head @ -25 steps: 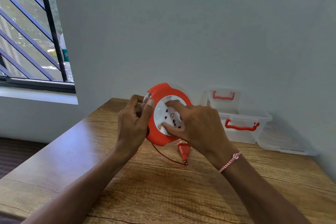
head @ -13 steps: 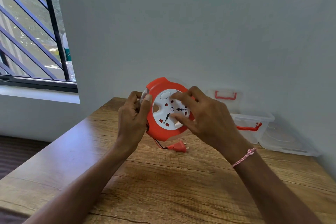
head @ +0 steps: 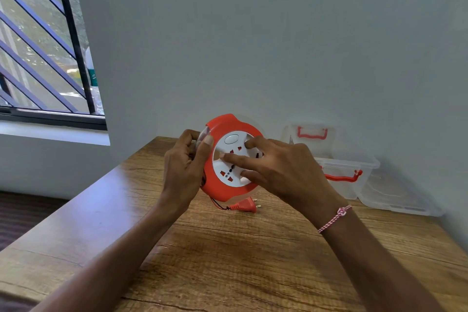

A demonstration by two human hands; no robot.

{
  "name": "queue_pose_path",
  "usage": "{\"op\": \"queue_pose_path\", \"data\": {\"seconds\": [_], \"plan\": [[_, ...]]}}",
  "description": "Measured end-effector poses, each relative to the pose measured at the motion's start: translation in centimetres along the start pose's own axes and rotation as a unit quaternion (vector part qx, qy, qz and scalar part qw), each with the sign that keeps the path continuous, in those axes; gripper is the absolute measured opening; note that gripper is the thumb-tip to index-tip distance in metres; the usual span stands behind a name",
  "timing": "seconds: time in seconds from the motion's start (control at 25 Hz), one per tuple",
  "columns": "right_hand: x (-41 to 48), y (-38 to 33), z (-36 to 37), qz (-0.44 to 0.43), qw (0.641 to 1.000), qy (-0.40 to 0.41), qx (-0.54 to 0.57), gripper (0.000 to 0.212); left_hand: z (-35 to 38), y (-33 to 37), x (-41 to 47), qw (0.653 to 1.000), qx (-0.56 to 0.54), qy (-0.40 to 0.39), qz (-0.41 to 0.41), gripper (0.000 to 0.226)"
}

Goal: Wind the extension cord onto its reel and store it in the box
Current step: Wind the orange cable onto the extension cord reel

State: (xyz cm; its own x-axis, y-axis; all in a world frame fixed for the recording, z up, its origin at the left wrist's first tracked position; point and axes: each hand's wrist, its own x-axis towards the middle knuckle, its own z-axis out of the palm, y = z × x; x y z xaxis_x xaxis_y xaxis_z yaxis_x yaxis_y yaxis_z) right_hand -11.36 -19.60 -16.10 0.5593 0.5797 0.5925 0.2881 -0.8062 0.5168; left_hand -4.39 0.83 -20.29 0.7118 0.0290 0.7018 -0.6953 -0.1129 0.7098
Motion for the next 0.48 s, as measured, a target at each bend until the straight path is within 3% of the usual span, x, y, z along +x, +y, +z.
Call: {"op": "queue_pose_path", "data": {"seconds": [0.16,0.48], "plan": [[-0.1,-0.1,0.1,0.030,0.998,0.038,0.035,0.057,0.0,-0.2,-0.1,1.000,0.006,-0.001,0.013,0.042],[0.0,-1.1,0.6,0.097,0.989,0.065,0.095,0.065,0.2,-0.2,-0.1,1.000,0.010,0.012,0.027,0.045]]}}
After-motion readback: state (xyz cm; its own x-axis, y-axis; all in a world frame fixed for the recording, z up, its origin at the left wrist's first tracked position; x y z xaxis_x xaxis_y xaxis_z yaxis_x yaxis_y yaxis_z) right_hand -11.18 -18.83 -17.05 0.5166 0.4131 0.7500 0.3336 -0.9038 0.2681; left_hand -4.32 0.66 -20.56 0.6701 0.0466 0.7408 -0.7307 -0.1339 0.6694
